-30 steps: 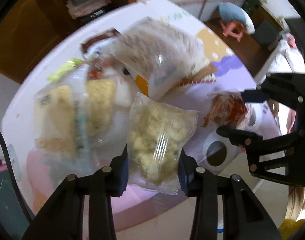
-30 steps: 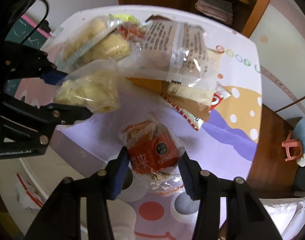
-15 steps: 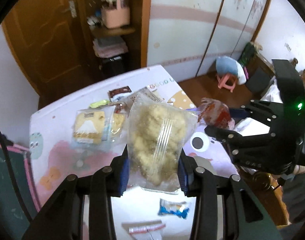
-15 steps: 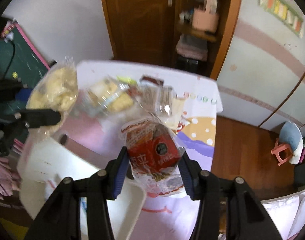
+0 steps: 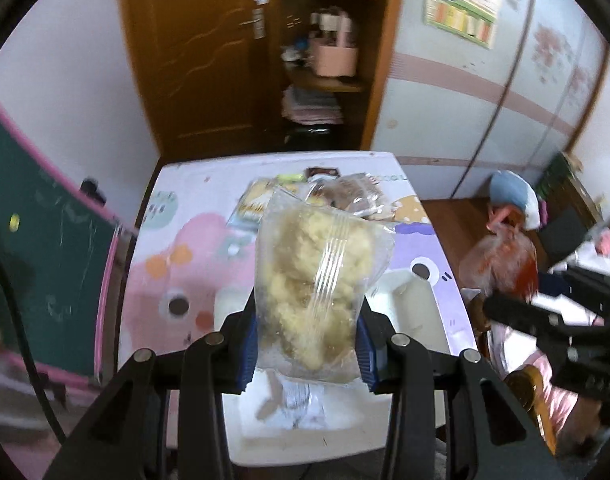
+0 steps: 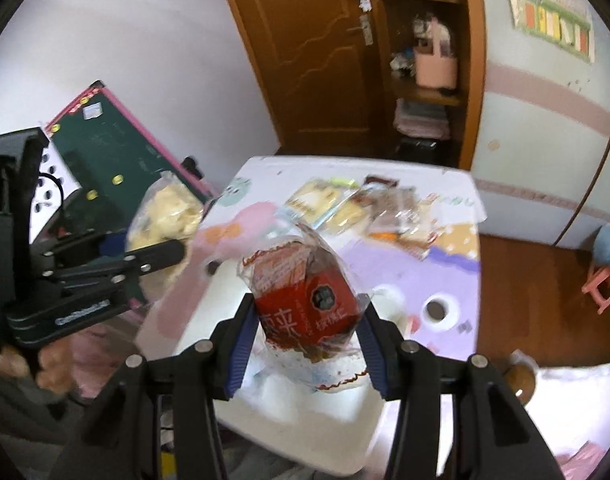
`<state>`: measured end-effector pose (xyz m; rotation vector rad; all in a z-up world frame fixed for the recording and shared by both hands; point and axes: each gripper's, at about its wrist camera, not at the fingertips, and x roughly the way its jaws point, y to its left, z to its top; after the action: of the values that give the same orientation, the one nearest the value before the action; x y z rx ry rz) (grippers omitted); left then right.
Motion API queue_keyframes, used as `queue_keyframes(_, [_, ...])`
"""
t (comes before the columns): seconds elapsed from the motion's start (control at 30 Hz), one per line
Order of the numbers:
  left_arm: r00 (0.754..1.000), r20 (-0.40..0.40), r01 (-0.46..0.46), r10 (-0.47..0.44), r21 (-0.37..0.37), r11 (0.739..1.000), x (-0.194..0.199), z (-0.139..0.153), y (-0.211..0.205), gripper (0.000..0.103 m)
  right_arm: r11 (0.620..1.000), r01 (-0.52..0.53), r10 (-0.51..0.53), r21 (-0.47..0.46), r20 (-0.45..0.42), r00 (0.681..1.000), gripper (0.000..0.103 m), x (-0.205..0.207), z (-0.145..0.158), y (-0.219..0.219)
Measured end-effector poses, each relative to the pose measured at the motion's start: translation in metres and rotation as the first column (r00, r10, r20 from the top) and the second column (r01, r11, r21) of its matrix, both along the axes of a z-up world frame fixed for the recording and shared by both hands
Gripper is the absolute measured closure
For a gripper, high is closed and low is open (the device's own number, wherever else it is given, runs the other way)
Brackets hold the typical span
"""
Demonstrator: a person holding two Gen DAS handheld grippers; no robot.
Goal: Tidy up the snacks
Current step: 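Lower both snacks into the white tray and open both grippers, then lift both grippers from the tray toward the remaining snacks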
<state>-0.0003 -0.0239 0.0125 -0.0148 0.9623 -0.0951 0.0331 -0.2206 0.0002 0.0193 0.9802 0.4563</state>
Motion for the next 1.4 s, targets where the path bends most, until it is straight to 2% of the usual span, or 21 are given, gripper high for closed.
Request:
queue_keyframes(0.2, [0.994, -0.076, -0.076, 0.076, 0.002, 0.997, -0.021, -0.028, 0.015, 0.064, 0.999, -0.029, 0.028, -0.014, -0.075, 0.997, 0.054, -0.023, -0.013, 0.017])
queue_keyframes(0.4, [0.99, -0.113, -0.084, 0.087, 0.029, 0.996, -0.028, -0.05, 0.02, 0.064, 1.0, -0.02, 0.017, -0.023, -0.131, 0.991, 0.054, -0.028, -0.022, 0.024])
queue_keyframes(0.67, [0.979, -0.204, -0.012, 0.025, 0.061, 0.998, -0.011, -0.074, 0.017, 0.064, 0.994, 0.01, -0.031, -0.104, -0.201, 0.979, 0.054, -0.017, -0.035, 0.042])
queue_keyframes(0.9, [0.974, -0.225, 0.027, -0.011, 0.068, 0.997, -0.003, -0.078, 0.019, 0.062, 0.989, 0.013, -0.049, -0.146, -0.243, 0.969, 0.051, -0.01, -0.043, 0.054])
queue_keyframes(0.93, [0.974, -0.224, 0.033, -0.017, 0.065, 0.997, -0.002, -0.077, 0.019, 0.056, 0.989, 0.018, -0.055, -0.149, -0.253, 0.966, 0.05, -0.009, -0.045, 0.055])
queue_keyframes(0.97, [0.975, -0.221, 0.034, -0.019, 0.064, 0.997, -0.002, -0.076, 0.02, 0.043, 0.988, 0.019, -0.059, -0.153, -0.259, 0.964, 0.048, -0.008, -0.046, 0.055])
queue_keyframes(1.0, [0.978, -0.209, 0.037, -0.022, 0.066, 0.997, -0.002, -0.073, 0.019, 0.034, 0.987, 0.022, -0.063, -0.157, -0.263, 0.963, 0.045, -0.007, -0.047, 0.055])
queue_keyframes(1.03, [0.98, -0.199, 0.037, -0.023, 0.069, 0.997, -0.002, -0.071, 0.02, 0.019, 0.987, 0.026, -0.068, -0.162, -0.26, 0.963, 0.043, -0.007, -0.046, 0.056])
queue_keyframes(1.07, [0.984, -0.176, 0.033, -0.019, 0.08, 0.996, -0.003, -0.067, 0.02, 0.014, 0.986, 0.03, -0.071, -0.162, -0.254, 0.965, 0.041, -0.007, -0.045, 0.056])
queue_keyframes(1.13, [0.989, -0.145, 0.029, -0.015, 0.098, 0.995, -0.005, -0.061, 0.019, 0.013, 0.983, 0.044, -0.084, -0.176, -0.224, 0.971, 0.034, -0.008, -0.041, 0.057])
queue_keyframes(1.23, [0.993, -0.116, 0.036, -0.023, 0.105, 0.994, -0.007, -0.055, 0.017, 0.013, 0.977, 0.062, -0.099, -0.203, -0.176, 0.979, 0.033, -0.011, -0.035, 0.057])
queue_keyframes(1.4, [0.997, -0.073, 0.04, -0.031, 0.125, 0.991, -0.011, -0.043, 0.013, 0.013, 0.976, 0.086, -0.117, -0.202, -0.151, 0.981, 0.033, -0.013, -0.027, 0.054])
